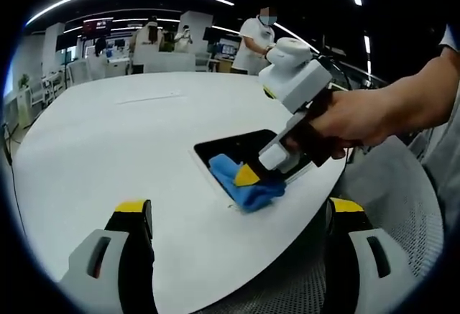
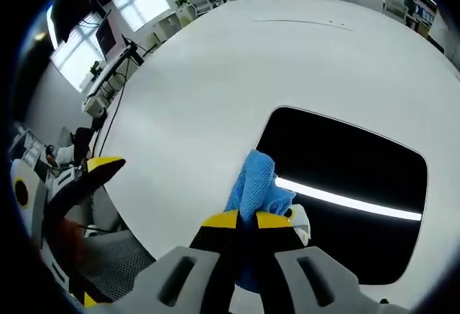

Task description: Wipe the mirror surface with the cleaning cloth until all visible marks leave the cleaned area.

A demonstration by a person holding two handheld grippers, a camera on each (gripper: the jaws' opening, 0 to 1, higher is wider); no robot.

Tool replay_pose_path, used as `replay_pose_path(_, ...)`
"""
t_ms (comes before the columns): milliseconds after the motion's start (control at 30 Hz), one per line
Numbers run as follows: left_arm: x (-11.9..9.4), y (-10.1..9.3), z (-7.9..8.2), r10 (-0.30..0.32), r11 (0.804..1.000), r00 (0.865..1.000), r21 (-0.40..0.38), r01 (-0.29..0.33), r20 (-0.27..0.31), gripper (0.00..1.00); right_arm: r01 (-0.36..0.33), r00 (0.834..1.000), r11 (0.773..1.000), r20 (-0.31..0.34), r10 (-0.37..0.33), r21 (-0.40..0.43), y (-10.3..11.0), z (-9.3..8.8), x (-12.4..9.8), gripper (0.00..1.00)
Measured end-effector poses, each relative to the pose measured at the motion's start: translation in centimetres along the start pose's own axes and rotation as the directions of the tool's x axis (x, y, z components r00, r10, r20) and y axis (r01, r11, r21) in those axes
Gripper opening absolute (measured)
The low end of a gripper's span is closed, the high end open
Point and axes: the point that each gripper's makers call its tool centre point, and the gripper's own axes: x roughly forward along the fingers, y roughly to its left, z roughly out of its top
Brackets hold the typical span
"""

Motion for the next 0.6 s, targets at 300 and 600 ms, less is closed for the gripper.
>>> replay_pose_path(300, 0.09, -0.11, -0.30, -0.009, 1.000, 1.000, 0.003, 0.009, -0.018, 0.99, 0.003, 1.000, 1.000, 0.005, -0.003, -0.030, 0.05, 0.02, -0.01, 0.01)
replay_pose_path(600, 0.13, -0.06, -0.18, -0.005, 1.000, 1.000, 0.007, 0.006, -0.013, 0.99, 0.001, 1.000, 0.999, 0.005, 0.000, -0.054, -0.05, 0.26, 0.12, 0.01)
